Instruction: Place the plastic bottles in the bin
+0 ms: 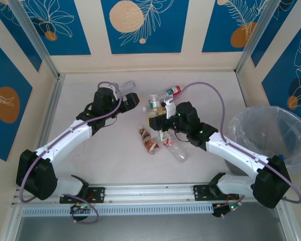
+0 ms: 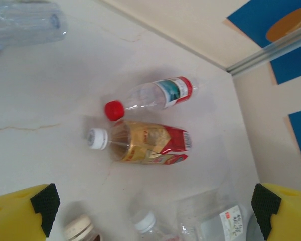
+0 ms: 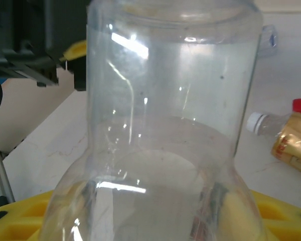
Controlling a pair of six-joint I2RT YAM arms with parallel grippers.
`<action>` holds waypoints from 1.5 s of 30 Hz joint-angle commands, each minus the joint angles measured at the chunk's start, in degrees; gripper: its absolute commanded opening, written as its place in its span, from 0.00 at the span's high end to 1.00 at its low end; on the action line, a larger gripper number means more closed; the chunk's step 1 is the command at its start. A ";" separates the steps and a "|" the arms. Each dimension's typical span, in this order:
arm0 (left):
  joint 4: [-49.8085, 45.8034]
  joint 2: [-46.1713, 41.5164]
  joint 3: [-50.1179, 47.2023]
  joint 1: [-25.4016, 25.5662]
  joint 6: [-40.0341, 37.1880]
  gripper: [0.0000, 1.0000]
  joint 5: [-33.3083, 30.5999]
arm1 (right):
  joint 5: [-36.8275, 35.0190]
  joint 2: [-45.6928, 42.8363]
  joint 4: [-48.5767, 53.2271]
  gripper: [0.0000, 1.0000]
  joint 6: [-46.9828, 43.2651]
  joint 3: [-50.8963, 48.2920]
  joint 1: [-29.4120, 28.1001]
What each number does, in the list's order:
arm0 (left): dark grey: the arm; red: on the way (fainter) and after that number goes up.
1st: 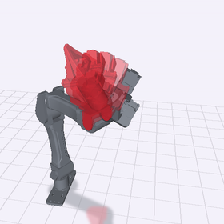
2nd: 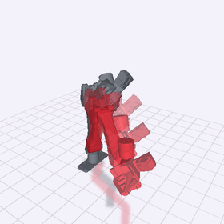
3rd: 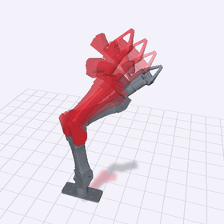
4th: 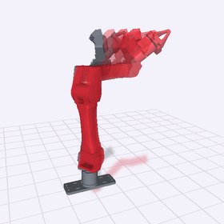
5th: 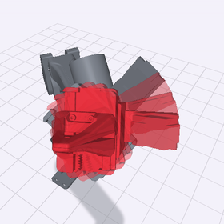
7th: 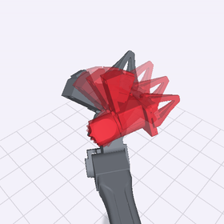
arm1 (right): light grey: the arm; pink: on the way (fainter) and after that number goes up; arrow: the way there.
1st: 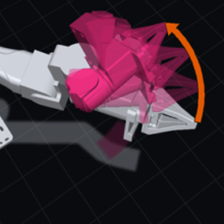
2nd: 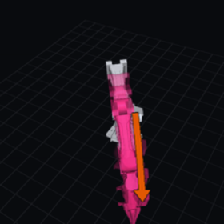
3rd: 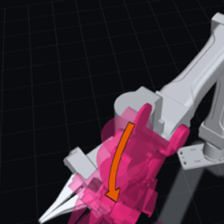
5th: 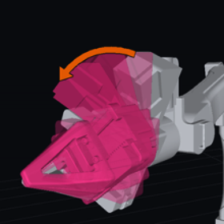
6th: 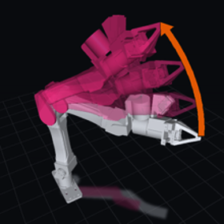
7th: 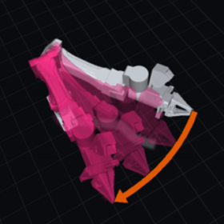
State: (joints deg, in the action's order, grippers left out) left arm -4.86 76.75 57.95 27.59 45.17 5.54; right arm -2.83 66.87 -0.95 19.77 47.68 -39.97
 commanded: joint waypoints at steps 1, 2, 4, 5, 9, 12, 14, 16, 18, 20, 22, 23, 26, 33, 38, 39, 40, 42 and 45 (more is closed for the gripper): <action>-1.87 1.44 -0.03 -0.21 0.39 0.01 -1.29 | -1.80 -2.94 3.18 0.49 -3.67 3.46 0.96; -1.55 1.79 0.01 -0.03 0.23 0.01 -0.66 | -1.83 -3.31 3.91 0.50 -3.63 4.08 1.35; -0.51 2.58 0.17 0.59 -1.02 0.01 0.87 | -1.67 -4.06 6.09 0.50 -3.33 5.94 2.49; -0.56 2.83 0.41 0.90 -1.51 0.01 1.05 | -1.72 -4.32 7.13 0.50 -3.41 6.78 3.05; -1.05 4.31 1.72 1.47 -2.36 0.01 1.53 | -3.49 -5.97 11.37 0.51 -4.62 10.62 4.90; -1.62 6.23 2.64 1.45 -1.76 0.01 1.57 | -5.24 -6.99 14.60 0.52 -4.64 13.93 7.04; -1.60 7.36 3.04 1.47 -1.34 0.01 1.81 | -5.74 -7.57 16.86 0.52 -4.62 16.12 8.82; -0.96 8.26 3.12 1.49 -0.93 0.01 2.49 | -7.10 -8.34 18.70 0.52 -6.37 17.99 10.42; -0.42 8.83 2.99 1.47 -0.95 0.01 3.14 | -8.79 -9.19 19.76 0.52 -8.10 19.04 11.82; -0.15 9.18 2.91 1.50 -1.12 0.01 3.59 | -9.45 -9.95 21.40 0.52 -9.17 20.72 13.77; -0.05 9.29 2.77 1.49 -1.44 0.01 3.79 | -9.20 -10.86 23.20 0.52 -9.62 22.96 16.06; 0.07 9.42 2.75 1.50 -1.55 0.01 3.94 | -8.49 -11.51 23.87 0.52 -9.71 24.05 17.07; 1.90 10.20 2.53 1.48 -1.77 0.01 6.00 | -5.70 -14.41 23.42 0.52 -9.79 25.82 20.51; 9.66 12.37 3.05 3.28 -4.76 0.01 16.41 | -15.25 -20.82 23.91 0.51 -13.74 26.77 24.74; 8.85 12.75 4.95 4.82 -7.90 0.01 17.06 | -24.78 -24.04 27.85 0.51 -16.62 27.31 27.27; 9.25 12.94 5.06 4.84 -7.88 0.01 17.46 | -26.15 -24.82 28.23 0.51 -17.29 27.09 27.86; 9.52 13.12 5.18 4.85 -7.82 0.01 17.80 | -27.50 -25.59 28.34 0.51 -18.00 26.79 28.25; 10.45 13.57 5.46 4.88 -7.73 0.01 18.79 | -30.66 -26.95 28.72 0.51 -19.47 26.29 29.08; 11.27 14.59 6.01 4.84 -7.08 0.01 19.74 | -34.70 -28.34 30.29 0.51 -21.53 26.31 30.15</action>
State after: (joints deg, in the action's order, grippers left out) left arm 4.05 89.73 62.04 32.18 39.00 22.59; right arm -29.91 40.12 28.03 2.15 73.65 -10.66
